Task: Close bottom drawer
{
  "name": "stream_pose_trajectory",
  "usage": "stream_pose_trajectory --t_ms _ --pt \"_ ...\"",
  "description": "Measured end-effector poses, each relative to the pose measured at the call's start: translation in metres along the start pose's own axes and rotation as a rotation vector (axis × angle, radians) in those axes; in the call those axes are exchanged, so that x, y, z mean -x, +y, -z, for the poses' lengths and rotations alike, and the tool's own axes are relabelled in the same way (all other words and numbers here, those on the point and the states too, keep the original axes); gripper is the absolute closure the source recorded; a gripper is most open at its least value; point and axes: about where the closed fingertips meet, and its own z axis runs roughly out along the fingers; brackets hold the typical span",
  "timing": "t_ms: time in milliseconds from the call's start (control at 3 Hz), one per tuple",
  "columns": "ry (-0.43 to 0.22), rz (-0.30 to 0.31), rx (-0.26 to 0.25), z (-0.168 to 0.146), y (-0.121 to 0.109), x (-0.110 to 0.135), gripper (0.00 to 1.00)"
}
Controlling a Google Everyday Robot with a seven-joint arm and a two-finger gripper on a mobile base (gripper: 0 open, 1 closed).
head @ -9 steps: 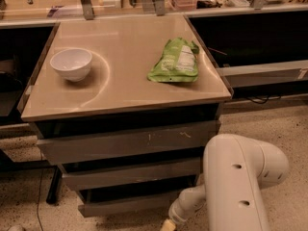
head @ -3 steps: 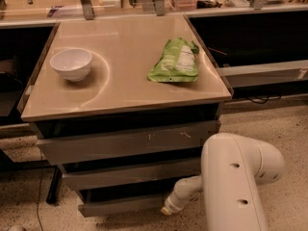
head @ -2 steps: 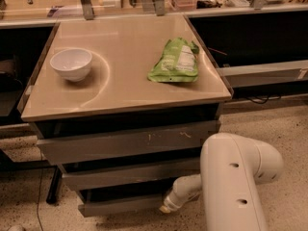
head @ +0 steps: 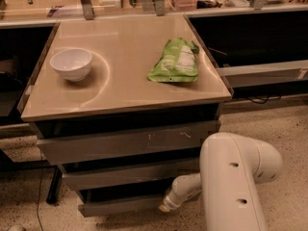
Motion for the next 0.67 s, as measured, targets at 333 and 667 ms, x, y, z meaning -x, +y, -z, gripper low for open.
stream_pose_trajectory --t_ms 333,667 --pt "0.0 0.0 0.0 0.0 0.0 0.0 0.65" --pt "0.0 0.0 0.0 0.0 0.0 0.0 0.42"
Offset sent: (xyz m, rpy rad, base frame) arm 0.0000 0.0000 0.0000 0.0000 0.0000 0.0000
